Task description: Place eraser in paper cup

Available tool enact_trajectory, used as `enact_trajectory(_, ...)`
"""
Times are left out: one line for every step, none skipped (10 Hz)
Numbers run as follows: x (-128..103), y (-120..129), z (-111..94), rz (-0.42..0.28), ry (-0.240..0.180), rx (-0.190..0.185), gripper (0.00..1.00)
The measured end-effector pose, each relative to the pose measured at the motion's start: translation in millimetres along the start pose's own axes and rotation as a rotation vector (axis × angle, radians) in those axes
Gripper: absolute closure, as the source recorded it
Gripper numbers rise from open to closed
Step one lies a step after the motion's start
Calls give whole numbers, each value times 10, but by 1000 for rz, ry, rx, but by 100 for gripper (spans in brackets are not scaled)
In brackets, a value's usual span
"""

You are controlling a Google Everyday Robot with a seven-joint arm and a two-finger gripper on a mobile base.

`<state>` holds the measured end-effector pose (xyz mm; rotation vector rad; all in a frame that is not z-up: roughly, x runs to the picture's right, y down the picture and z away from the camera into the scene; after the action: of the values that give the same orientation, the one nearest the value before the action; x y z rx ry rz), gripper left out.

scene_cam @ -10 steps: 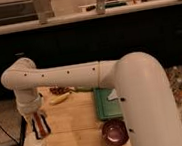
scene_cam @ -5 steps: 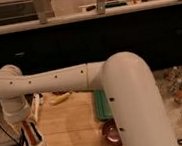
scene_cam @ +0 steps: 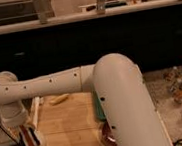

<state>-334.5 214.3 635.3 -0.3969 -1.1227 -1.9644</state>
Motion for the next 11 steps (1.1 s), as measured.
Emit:
enact_trajectory(15, -8, 81, 4, -11, 3, 100)
enact_trajectory(27, -10, 142, 7, -18, 5, 100)
enact_trajectory(43, -6, 205, 13, -27, 9, 100)
enact_trajectory(62, 14, 278, 20, -38, 12, 100)
enact_trajectory(77, 29, 318, 26, -45, 15, 100)
enact_trajectory(87, 44, 348, 31, -50, 16, 100)
enact_trajectory(97, 59, 362, 37, -52, 17, 100)
enact_trajectory(101, 76, 381, 41, -55, 17, 100)
enact_trajectory(107, 99, 393, 47, -57, 17, 98)
enact_trajectory(113, 115, 396, 52, -57, 19, 92)
enact_trajectory(116, 130, 400, 56, -59, 20, 81)
